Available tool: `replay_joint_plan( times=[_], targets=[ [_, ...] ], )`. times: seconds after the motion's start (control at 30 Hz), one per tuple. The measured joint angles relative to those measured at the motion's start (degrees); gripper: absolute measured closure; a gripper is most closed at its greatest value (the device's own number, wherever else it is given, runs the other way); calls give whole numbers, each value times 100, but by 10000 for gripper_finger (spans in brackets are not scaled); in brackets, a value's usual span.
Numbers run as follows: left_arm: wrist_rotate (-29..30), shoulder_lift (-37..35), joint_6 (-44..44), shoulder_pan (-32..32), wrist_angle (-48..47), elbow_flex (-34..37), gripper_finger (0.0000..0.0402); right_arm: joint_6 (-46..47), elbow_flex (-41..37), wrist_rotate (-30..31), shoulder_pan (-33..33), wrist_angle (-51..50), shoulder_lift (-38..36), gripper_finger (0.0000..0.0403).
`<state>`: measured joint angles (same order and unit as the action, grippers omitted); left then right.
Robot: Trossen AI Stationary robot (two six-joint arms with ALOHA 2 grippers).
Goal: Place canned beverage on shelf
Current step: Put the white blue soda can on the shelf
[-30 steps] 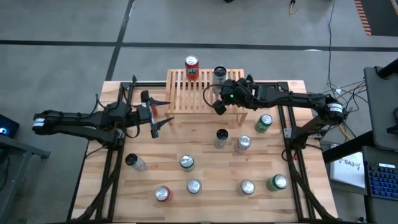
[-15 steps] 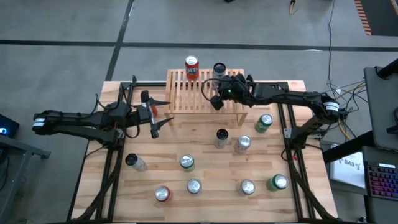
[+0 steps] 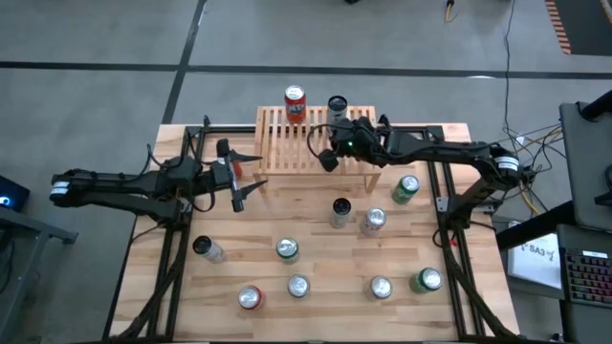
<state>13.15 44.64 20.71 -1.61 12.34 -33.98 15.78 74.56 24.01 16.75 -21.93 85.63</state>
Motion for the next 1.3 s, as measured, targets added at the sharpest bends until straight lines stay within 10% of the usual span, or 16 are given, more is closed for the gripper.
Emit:
replay_joint_plan(
  times=[0.8, 1.3],
  targets=[
    [0, -2, 2, 1, -13, -2, 130, -139, 2, 1243, 22, 1050, 258, 394],
    [0, -2, -18, 2, -23, -2, 130, 516, 370, 459, -89, -284, -43, 394]
  ],
)
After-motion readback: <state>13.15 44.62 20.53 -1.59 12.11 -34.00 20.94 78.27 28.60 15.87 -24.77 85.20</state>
